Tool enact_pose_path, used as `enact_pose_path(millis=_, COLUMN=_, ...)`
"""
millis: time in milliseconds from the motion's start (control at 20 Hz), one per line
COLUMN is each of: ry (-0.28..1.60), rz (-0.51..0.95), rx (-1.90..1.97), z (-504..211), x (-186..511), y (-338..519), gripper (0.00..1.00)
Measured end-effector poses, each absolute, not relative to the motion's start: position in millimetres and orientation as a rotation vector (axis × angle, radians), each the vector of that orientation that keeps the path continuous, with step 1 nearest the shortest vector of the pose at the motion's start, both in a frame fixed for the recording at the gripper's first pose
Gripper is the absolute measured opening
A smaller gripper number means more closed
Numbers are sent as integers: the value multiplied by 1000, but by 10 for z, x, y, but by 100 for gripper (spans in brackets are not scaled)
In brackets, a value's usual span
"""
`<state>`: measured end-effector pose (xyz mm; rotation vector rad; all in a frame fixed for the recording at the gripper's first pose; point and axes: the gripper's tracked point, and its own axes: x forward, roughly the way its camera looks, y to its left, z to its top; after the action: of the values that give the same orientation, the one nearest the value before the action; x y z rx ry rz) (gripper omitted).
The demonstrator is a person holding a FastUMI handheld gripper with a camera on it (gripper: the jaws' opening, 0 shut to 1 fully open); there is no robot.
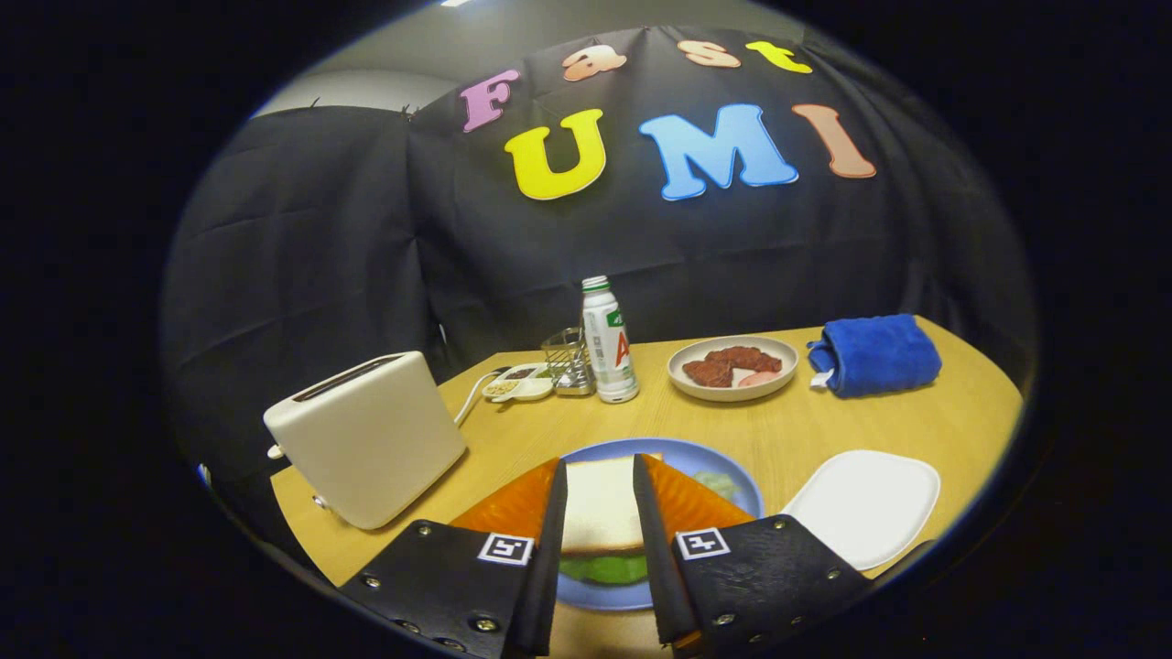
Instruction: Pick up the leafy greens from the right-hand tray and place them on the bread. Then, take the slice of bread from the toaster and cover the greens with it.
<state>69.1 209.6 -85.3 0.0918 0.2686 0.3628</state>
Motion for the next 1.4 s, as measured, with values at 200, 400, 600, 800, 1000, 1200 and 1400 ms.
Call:
enact_pose_path(millis=200, ry=168, rz=247, rx=19, z=-574, x=767, y=1662, gripper=42)
enact_pose_path(millis=400, ry=93, rz=156, rx=-37, z=-333, x=781, y=1256, gripper=42)
enact_pose_path(millis=600, ry=42, rz=61, rx=-34, z=-102, x=765, y=852, gripper=42)
enact_pose_path(millis=800, ry=19, rz=42, rx=5, z=-23, x=729, y=707, gripper=42)
enact_pose_path(millis=1000, ry=12, rz=41, rx=3, z=3, x=711, y=673, gripper=42)
enact_pose_path(millis=1200, ry=-16, rz=32, rx=1, z=94, x=682, y=528, gripper=42)
enact_pose_path(millis=1400, ry=-114, rz=-9, rx=-30, z=319, x=587, y=68, gripper=47)
